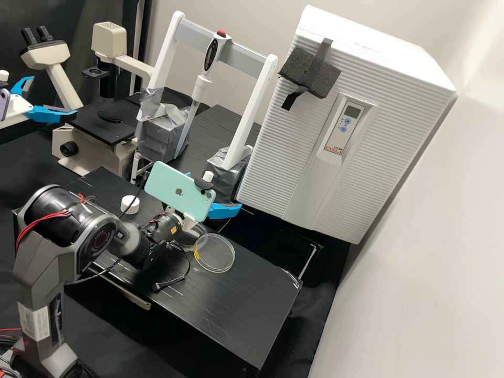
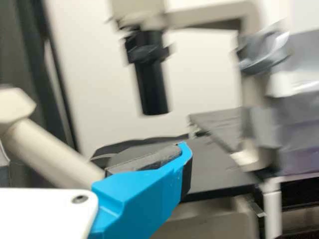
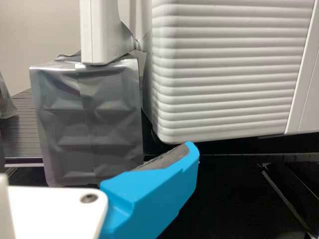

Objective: Use the pipette

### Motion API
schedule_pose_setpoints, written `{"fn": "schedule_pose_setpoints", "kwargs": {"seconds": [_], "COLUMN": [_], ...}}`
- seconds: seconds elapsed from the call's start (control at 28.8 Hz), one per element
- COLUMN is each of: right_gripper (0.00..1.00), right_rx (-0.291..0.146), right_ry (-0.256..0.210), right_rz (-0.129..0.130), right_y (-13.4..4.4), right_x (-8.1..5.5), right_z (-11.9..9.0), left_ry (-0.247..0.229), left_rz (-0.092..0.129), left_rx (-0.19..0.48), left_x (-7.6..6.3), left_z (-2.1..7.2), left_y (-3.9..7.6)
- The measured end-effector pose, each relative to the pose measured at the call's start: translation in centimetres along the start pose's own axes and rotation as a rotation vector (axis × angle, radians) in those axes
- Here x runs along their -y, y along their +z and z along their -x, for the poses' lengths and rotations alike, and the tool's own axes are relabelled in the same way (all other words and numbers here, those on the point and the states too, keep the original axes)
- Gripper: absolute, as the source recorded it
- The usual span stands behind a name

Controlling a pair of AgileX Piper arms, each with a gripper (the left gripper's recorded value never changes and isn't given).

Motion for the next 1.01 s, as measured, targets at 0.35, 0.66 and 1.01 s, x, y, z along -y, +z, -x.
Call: {"fn": "schedule_pose_setpoints", "kwargs": {"seconds": [0.35,0.66,1.01], "right_gripper": [1.0,1.0,1.0], "right_rx": [-0.001,-0.05,-0.359], "right_ry": [0.001,0.034,0.098], "right_rz": [0.0,-0.03,-0.11], "right_y": [0.0,-1.3,-9.6], "right_x": [0.0,-1.5,-4.9], "right_z": [0.0,1.4,4.0], "left_ry": [0.105,0.141,0.115], "left_rz": [0.014,0.04,0.128], "left_rx": [0.177,0.248,0.283], "left_x": [-3.0,-4.2,-3.8], "left_z": [-0.55,-0.38,-0.62], "left_y": [4.9,6.6,7.3]}}
